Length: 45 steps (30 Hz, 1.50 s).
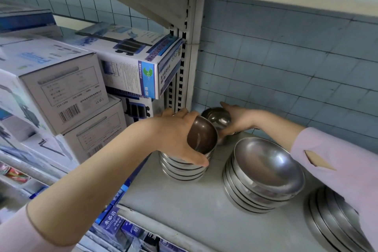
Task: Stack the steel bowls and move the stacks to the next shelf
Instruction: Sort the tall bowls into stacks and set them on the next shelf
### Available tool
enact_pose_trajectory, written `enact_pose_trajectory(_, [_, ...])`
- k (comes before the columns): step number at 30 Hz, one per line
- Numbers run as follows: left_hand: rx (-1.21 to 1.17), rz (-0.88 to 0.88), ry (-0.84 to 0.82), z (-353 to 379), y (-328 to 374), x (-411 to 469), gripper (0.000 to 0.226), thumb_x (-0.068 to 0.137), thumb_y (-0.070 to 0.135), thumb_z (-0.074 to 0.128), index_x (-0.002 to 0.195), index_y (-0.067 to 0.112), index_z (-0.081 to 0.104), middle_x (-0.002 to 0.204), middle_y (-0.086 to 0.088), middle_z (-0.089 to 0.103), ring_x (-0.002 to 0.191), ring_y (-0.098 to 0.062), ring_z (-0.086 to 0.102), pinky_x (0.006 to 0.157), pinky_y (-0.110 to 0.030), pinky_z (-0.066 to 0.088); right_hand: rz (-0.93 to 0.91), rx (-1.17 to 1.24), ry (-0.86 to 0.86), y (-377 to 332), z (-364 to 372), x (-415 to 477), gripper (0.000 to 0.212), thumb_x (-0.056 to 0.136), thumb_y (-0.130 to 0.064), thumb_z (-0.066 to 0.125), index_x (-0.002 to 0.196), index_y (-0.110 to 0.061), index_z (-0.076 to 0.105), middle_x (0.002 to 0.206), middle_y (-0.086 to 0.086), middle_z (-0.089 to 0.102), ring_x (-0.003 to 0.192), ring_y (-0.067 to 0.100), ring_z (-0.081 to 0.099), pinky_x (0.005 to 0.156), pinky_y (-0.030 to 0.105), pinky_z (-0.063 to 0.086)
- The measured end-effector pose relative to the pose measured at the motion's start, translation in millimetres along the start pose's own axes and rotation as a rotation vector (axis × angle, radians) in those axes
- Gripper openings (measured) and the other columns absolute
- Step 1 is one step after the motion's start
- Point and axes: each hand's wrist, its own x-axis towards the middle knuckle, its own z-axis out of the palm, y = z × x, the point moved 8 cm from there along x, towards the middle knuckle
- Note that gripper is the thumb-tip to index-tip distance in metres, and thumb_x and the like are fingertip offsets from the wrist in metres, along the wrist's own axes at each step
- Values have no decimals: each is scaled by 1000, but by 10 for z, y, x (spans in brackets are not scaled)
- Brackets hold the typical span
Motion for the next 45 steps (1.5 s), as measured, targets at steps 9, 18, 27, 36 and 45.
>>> enact_pose_trajectory(9, [-71, 50, 5, 9, -11, -78, 118, 53, 92, 52, 148, 37, 9, 152, 8, 23, 141, -29, 19, 112, -52, 29, -68, 79, 165, 13, -649, -842, 131, 52, -62, 86, 157, -27, 16, 159, -6, 32, 140, 15, 38, 118, 32, 31])
enact_pose_trajectory(18, [-507, 261, 330, -371, 794, -381, 116, 61, 84, 53, 153, 33, 4, 160, 4, 16, 145, -15, 23, 117, -39, 23, -280, 267, 222, -48, -864, -2298, 106, 51, -54, 84, 143, -56, 30, 140, -36, 41, 128, -14, 41, 106, 16, 38])
enact_pose_trajectory(27, [-971, 597, 378, -278, 2251, -809, 72, 79, 41, 73, 140, 26, 38, 130, 9, 60, 120, -8, 57, 103, -38, 46, -292, 381, 372, 674, -595, -3575, 106, 60, -57, 82, 148, -54, 23, 152, -34, 25, 141, -14, 22, 120, 27, 25])
enact_pose_trajectory(36, [-1185, 734, 325, 114, 4169, -1226, 56, 87, 22, 65, 139, 22, 43, 128, 6, 62, 120, -8, 57, 100, -25, 46, -73, 733, 629, 2194, -152, -5175, 117, 41, -48, 91, 147, -36, 42, 134, -28, 54, 125, -7, 51, 110, 23, 39])
enact_pose_trajectory(45, [-1093, 571, 160, 950, 5306, -839, 87, 78, 57, 63, 151, 36, 19, 152, 21, 28, 140, 1, 27, 113, -26, 30, 173, 829, 1050, 3587, -85, -6147, 133, 28, -57, 88, 149, -36, 37, 128, -21, 57, 120, 5, 56, 100, 25, 44])
